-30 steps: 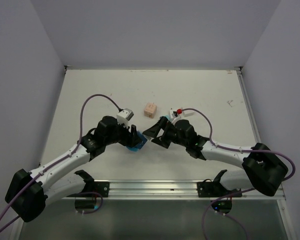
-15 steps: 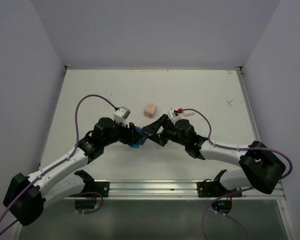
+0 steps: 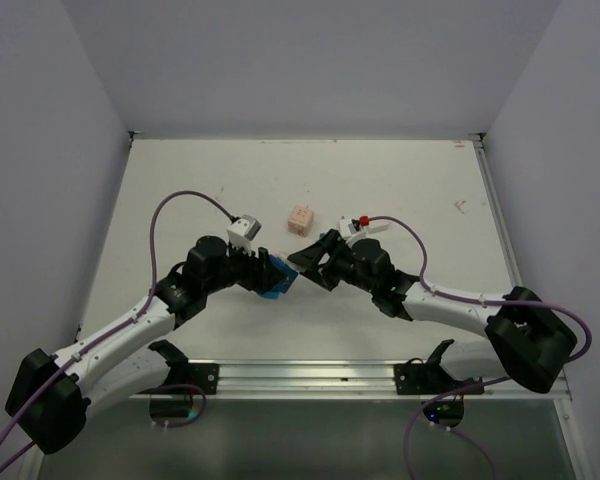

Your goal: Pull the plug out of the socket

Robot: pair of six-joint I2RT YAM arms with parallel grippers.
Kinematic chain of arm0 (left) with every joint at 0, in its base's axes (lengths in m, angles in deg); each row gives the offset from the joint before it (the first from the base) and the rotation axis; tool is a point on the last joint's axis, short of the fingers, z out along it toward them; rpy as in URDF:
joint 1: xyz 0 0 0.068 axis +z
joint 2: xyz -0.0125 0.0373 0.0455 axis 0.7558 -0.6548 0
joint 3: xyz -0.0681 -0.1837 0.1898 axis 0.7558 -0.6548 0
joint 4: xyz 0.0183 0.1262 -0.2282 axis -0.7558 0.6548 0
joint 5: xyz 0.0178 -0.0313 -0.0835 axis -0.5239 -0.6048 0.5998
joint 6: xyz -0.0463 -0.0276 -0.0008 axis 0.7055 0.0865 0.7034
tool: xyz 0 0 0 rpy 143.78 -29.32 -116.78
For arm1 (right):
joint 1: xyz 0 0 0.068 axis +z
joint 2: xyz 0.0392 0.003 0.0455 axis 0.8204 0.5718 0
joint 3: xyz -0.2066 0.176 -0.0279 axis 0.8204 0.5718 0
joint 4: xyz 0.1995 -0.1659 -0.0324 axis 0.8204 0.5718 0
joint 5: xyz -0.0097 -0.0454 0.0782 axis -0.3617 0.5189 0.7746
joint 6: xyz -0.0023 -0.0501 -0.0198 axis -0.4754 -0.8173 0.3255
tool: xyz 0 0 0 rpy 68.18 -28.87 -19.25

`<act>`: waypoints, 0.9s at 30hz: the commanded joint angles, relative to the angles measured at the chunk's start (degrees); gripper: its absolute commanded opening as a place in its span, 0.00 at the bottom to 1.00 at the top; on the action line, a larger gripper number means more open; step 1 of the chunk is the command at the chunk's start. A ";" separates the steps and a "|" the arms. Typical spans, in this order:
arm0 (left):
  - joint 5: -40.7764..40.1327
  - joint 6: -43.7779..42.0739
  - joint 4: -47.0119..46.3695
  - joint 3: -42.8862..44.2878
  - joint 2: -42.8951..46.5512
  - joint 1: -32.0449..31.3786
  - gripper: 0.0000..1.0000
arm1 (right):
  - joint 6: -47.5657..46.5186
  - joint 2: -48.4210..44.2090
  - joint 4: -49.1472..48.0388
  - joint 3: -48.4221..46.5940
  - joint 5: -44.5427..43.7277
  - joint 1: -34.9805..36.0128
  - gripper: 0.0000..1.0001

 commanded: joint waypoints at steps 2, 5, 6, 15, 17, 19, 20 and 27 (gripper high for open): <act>3.15 -1.02 -2.40 -0.12 2.08 -0.38 0.00 | -3.21 -2.01 1.49 -1.31 -3.57 0.15 0.69; 4.03 -1.37 -2.14 -0.12 2.08 -0.29 0.00 | -4.27 -2.18 1.84 -1.49 -3.65 0.06 0.66; 4.30 -1.46 -1.88 -0.12 1.73 -0.38 0.00 | -4.71 -2.27 2.37 -2.01 -3.66 0.06 0.64; 5.36 -2.52 1.47 0.14 -0.38 -0.38 0.00 | -9.98 -3.85 6.06 -5.79 -3.48 0.06 0.50; 3.78 -1.82 1.12 0.14 0.05 -0.38 0.00 | -10.16 -3.77 7.38 -6.24 -3.39 -0.03 0.52; 3.07 -1.38 0.06 0.06 0.58 -0.38 0.00 | -9.28 -3.76 7.21 -5.54 -3.30 -0.03 0.56; 3.07 -1.11 0.06 0.06 0.67 -0.38 0.00 | -9.02 -3.85 6.60 -5.19 -3.30 0.06 0.56; 5.88 -1.73 -0.99 0.67 -3.28 -0.38 0.00 | -11.91 -4.73 7.29 -6.85 -2.95 0.06 0.53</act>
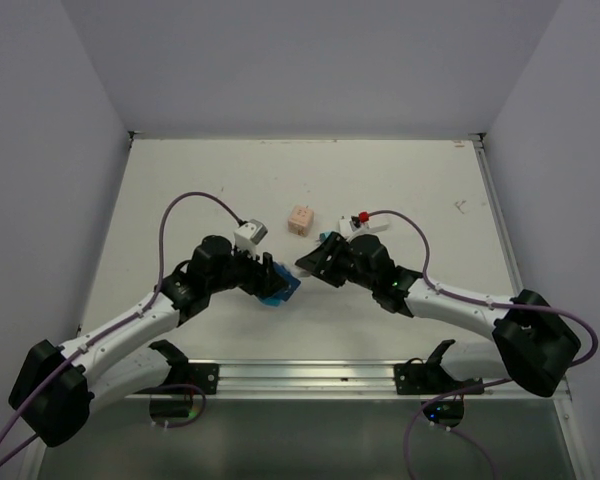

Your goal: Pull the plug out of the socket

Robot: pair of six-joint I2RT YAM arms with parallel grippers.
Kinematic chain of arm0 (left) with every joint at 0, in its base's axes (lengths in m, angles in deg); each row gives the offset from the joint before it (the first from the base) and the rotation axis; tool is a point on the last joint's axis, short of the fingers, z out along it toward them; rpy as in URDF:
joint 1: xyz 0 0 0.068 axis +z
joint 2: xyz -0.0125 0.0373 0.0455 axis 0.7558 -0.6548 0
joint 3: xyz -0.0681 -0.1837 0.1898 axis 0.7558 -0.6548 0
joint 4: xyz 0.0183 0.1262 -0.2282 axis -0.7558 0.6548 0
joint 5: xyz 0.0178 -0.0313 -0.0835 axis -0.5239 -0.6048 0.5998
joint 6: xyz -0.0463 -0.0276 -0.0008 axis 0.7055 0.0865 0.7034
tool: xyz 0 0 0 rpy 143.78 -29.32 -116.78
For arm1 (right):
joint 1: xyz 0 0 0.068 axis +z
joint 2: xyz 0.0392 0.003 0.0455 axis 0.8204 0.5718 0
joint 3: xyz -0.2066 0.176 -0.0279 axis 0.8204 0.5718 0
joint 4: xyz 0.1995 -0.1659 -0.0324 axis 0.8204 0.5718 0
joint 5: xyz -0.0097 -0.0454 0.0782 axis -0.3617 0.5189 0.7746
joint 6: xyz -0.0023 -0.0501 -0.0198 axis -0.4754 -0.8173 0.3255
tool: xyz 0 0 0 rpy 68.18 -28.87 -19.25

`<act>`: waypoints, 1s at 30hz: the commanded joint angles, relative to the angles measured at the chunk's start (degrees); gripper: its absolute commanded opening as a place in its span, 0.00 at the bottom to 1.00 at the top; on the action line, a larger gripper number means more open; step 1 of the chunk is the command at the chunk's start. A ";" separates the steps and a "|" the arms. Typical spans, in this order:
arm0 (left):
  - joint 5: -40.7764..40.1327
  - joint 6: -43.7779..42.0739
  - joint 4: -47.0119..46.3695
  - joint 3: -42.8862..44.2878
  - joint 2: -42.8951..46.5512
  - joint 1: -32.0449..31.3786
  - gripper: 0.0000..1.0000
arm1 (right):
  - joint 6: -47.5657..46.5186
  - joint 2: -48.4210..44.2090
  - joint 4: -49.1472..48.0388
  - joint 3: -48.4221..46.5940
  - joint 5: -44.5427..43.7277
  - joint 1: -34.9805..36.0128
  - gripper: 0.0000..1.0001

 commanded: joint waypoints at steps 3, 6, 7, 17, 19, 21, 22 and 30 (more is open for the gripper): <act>1.88 -1.16 0.17 0.67 -2.43 -0.38 0.00 | -3.51 -3.46 -2.30 -5.24 -0.16 0.13 0.52; 2.41 -1.25 0.44 0.67 -3.40 -0.47 0.00 | -5.09 -3.55 -1.51 -6.64 0.11 0.21 0.52; 2.41 -1.25 0.44 0.84 -3.75 -0.47 0.00 | -5.53 -3.38 -1.24 -6.91 0.20 0.21 0.52; 1.27 -1.60 1.23 1.81 -4.38 -0.99 0.00 | -9.66 -3.73 5.51 -9.73 0.29 0.21 0.53; 1.00 -1.60 0.97 1.81 -3.50 -1.08 0.00 | -10.10 -4.26 7.80 -9.29 -1.55 -0.05 0.54; 0.56 -1.86 0.62 1.81 -2.18 -1.08 0.00 | -10.19 -4.96 10.70 -8.50 -1.56 -0.75 0.56; 0.39 -2.04 0.53 1.73 -1.83 -1.08 0.00 | -10.19 -5.13 11.23 -8.15 -0.86 -1.01 0.56; 0.74 -4.15 1.41 2.43 -2.17 -1.08 0.00 | -13.18 1.18 15.29 -12.53 7.84 -2.16 0.63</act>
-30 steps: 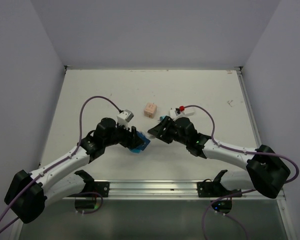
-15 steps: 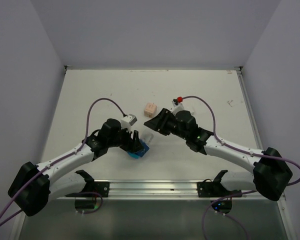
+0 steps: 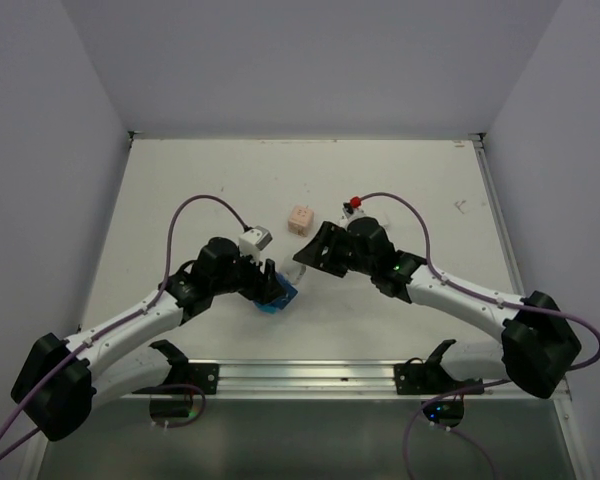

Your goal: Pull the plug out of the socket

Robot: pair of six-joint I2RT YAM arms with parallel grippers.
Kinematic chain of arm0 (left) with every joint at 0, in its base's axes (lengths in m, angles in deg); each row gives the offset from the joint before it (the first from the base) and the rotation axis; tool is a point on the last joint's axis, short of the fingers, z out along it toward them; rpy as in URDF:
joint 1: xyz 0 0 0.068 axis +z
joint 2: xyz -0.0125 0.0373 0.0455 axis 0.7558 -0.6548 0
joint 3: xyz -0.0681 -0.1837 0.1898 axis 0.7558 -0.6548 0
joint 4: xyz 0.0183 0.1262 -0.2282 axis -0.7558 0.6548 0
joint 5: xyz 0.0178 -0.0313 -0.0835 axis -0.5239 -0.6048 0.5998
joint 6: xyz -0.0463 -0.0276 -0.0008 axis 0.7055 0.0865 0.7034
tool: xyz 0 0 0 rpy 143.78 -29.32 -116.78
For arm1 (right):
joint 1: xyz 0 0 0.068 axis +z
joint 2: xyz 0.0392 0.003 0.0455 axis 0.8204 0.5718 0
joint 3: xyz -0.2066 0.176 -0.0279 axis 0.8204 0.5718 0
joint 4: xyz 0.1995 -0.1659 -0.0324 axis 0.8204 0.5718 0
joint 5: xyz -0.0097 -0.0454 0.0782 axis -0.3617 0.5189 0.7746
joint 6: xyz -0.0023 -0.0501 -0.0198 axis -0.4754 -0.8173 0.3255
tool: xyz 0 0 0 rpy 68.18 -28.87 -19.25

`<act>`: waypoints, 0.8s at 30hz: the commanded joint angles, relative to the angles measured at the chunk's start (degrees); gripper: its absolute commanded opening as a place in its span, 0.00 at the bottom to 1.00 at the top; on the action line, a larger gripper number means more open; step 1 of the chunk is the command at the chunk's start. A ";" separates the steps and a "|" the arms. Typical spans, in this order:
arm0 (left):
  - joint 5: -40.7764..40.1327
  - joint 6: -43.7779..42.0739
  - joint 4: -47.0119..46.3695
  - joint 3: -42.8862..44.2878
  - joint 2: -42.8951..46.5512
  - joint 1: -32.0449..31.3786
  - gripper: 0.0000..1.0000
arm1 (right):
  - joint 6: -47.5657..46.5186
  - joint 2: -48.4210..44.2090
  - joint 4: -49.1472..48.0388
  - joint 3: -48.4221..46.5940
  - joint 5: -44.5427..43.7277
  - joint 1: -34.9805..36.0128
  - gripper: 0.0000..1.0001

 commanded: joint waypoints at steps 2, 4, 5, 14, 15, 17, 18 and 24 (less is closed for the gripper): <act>0.43 -2.10 -1.70 3.04 -0.05 -0.27 0.00 | -2.38 3.73 0.37 -5.04 6.33 0.03 0.63; 0.17 -2.45 -1.43 3.31 -0.32 -0.27 0.00 | -2.30 5.14 -0.24 -5.83 7.31 0.03 0.63; 0.08 -2.45 -1.43 3.48 -0.41 -0.36 0.00 | -2.21 5.66 -0.33 -6.45 7.92 0.03 0.63; -0.01 -2.27 -3.27 3.75 -0.06 -0.36 0.00 | -0.11 10.41 -3.75 -6.54 9.95 0.20 0.55; -0.18 -2.19 -3.36 3.83 0.03 -0.36 0.00 | 0.60 10.93 -4.63 -6.28 10.38 0.11 0.54; -0.27 -2.27 -3.45 3.75 0.21 -0.45 0.00 | 0.78 11.37 -4.99 -6.19 10.48 0.11 0.53; -0.44 -2.27 -3.45 3.75 0.38 -0.36 0.00 | 0.78 11.55 -5.08 -6.10 10.39 0.20 0.52; -1.59 -2.19 -3.01 3.31 1.44 -0.45 0.00 | 1.48 11.82 -6.05 -5.05 9.95 0.20 0.37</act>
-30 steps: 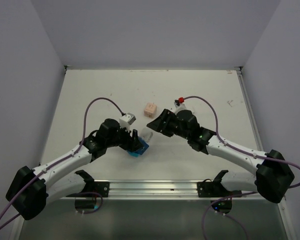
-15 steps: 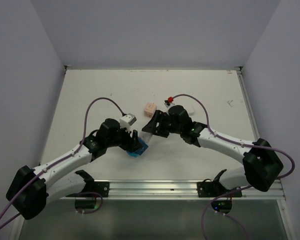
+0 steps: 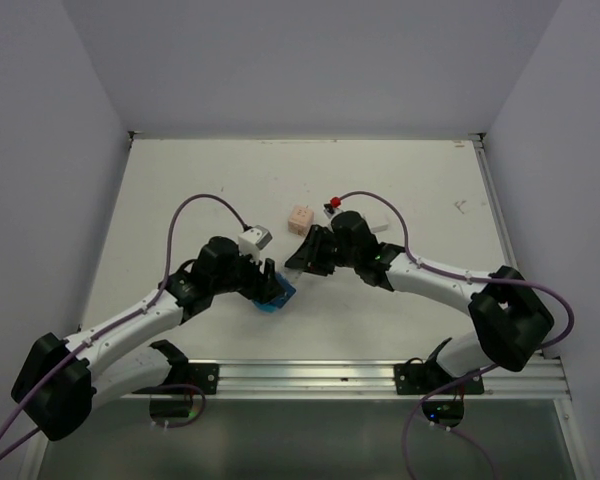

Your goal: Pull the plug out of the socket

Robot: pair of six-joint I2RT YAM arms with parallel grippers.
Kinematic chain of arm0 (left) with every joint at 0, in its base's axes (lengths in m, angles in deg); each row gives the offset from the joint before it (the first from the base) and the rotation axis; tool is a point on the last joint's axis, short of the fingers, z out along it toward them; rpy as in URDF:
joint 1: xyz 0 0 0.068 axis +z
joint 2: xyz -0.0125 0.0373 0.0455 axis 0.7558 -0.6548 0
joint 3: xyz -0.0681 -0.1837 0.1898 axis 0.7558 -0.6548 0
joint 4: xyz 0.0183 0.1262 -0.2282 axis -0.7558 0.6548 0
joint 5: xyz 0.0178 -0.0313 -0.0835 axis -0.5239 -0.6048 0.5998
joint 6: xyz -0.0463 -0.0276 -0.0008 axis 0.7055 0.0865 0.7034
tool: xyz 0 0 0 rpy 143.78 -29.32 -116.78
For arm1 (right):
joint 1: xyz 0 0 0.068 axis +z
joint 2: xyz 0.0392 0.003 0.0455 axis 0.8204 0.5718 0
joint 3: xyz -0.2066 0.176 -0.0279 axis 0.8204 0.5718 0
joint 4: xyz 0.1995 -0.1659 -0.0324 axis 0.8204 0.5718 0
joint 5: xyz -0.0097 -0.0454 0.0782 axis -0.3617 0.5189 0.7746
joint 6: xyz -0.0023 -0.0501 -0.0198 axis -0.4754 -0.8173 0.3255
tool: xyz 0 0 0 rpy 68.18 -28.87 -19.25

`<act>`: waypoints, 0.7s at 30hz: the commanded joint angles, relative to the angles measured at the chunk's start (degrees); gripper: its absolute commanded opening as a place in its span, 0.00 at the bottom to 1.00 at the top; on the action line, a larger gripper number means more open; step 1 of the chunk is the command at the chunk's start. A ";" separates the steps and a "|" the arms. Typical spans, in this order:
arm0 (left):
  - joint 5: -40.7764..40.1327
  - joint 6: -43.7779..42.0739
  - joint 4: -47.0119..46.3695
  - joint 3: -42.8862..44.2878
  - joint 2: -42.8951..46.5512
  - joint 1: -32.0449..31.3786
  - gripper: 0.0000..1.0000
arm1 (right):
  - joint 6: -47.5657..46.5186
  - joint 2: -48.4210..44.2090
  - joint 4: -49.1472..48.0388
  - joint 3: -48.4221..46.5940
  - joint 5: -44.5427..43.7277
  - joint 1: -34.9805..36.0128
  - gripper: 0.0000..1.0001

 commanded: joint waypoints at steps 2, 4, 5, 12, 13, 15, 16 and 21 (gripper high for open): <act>-0.89 -0.87 -4.00 2.30 2.49 -0.40 0.00 | 2.07 -0.07 -3.95 0.74 0.60 0.29 0.25; -1.59 -0.18 -3.91 2.04 3.28 -0.40 0.00 | 3.21 -0.42 -4.56 1.62 0.07 0.20 0.15; -1.77 0.00 -3.91 1.69 3.63 -0.49 0.00 | 3.31 -0.60 -4.74 2.50 -0.28 0.20 0.11; -3.18 1.23 -2.07 0.28 4.25 -0.40 0.00 | 4.80 -4.20 -6.76 5.49 -5.11 0.11 0.00; -3.18 1.24 -1.28 0.28 3.64 -0.49 0.00 | 4.45 -4.64 -6.76 5.50 -6.16 0.03 0.00; -3.70 1.41 -0.31 0.37 3.02 -0.58 0.00 | 4.01 -5.87 -6.15 5.50 -7.05 -0.76 0.00; -4.05 1.50 0.30 0.45 2.76 -0.67 0.00 | 4.01 -6.31 -5.97 5.58 -7.14 -1.29 0.00; -4.85 1.06 2.94 1.16 1.26 -1.02 0.00 | 3.84 -8.94 -5.18 7.16 -5.74 -7.52 0.00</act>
